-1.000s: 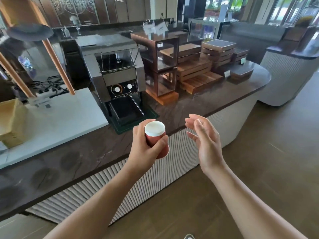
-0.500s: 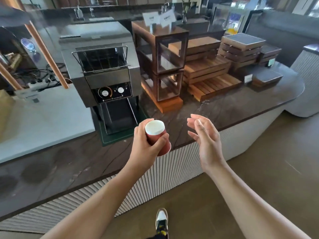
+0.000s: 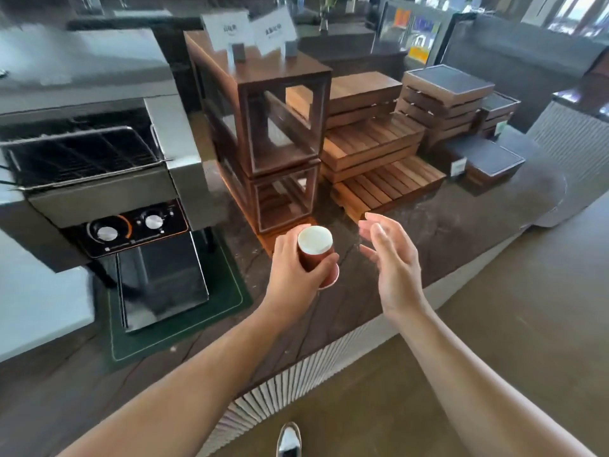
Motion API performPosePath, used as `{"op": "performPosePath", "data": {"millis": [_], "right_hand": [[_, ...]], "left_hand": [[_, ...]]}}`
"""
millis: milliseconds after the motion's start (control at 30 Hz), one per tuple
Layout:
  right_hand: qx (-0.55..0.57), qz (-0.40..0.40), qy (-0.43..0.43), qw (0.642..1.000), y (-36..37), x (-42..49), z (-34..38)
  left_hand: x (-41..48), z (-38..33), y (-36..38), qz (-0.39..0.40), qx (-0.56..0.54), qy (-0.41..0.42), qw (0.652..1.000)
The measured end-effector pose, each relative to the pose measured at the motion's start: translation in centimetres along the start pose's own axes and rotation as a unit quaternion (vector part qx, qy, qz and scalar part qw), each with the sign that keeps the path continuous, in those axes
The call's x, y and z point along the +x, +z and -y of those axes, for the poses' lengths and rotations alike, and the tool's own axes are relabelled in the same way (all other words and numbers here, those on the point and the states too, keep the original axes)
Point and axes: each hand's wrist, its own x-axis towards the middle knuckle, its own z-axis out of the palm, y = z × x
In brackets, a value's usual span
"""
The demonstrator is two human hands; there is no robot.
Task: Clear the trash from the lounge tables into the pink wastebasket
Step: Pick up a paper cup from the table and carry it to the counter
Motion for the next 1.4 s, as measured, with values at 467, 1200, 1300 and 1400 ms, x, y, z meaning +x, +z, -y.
{"op": "performPosePath", "data": {"millis": [467,1200,1300,1400], "right_hand": [[0.012,-0.002,0.05,0.999,-3.6,13.3,-4.6],[0.025,0.263,0.118,0.957,-7.3,32.0,-12.0],[0.016,0.284,0.117,0.951,-6.7,32.7,-12.2],[0.004,0.3,0.105,0.948,-5.9,33.1,-12.1]], "left_hand": [[12.8,5.2,10.0,-0.032,0.065,-0.04,0.997],[24.2,7.9,21.8,-0.189,0.145,-0.24,0.941],[24.4,7.8,21.9,-0.199,0.133,-0.243,0.94],[23.0,6.9,21.6,-0.223,0.111,-0.231,0.941]]}}
